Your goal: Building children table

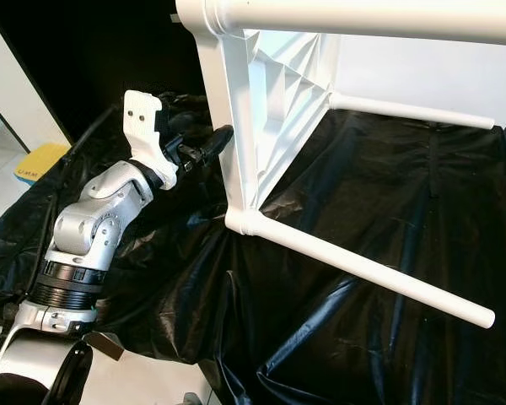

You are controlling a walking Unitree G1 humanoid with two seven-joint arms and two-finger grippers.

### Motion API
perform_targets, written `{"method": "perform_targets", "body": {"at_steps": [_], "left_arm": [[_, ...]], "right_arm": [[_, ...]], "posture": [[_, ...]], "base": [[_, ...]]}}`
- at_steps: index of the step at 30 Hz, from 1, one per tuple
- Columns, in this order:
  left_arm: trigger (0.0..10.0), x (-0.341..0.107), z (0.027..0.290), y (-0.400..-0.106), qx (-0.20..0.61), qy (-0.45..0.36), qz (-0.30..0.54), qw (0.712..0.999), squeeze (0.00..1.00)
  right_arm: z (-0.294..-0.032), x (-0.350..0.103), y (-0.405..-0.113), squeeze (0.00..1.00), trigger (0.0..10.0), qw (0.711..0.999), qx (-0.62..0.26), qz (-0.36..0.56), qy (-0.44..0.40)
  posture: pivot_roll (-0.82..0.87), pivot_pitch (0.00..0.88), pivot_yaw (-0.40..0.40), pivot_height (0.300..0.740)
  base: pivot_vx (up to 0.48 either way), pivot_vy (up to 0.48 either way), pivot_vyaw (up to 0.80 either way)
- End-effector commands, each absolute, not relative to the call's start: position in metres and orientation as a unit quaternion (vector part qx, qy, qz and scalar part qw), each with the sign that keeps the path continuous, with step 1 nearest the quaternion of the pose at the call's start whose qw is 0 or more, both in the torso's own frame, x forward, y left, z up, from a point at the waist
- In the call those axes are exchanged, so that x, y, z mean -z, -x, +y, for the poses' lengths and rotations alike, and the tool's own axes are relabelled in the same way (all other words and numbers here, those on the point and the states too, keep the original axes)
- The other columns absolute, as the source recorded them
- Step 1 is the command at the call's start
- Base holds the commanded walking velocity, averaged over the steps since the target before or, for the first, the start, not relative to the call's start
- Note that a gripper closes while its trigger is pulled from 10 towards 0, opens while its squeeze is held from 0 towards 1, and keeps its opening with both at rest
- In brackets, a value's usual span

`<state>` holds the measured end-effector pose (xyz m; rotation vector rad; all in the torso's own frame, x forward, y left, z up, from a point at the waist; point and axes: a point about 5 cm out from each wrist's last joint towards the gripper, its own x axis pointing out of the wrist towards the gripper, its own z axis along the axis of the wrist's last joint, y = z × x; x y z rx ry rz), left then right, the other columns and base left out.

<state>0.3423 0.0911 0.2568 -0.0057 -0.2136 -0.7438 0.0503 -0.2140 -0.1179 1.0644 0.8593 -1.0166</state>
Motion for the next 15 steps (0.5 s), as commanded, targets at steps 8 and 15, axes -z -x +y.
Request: {"method": "perform_targets", "body": {"at_steps": [8,15], "left_arm": [[10.0,-0.258,0.077,-0.35,0.413,-0.011,-0.099,0.905,0.0],[10.0,-0.251,0.066,-0.359,0.415,0.003,-0.078,0.907,0.0]], "right_arm": [[-0.187,0.104,-0.132,0.0,10.0,0.858,0.0,0.514,0.03],[-0.188,0.103,-0.134,0.0,10.0,0.859,0.009,0.511,0.021]], "posture": [[0.03,0.019,0.042,0.74],[0.02,0.028,0.049,0.74]], "base": [[0.0,0.0,0.0],[0.0,0.0,0.0]]}}
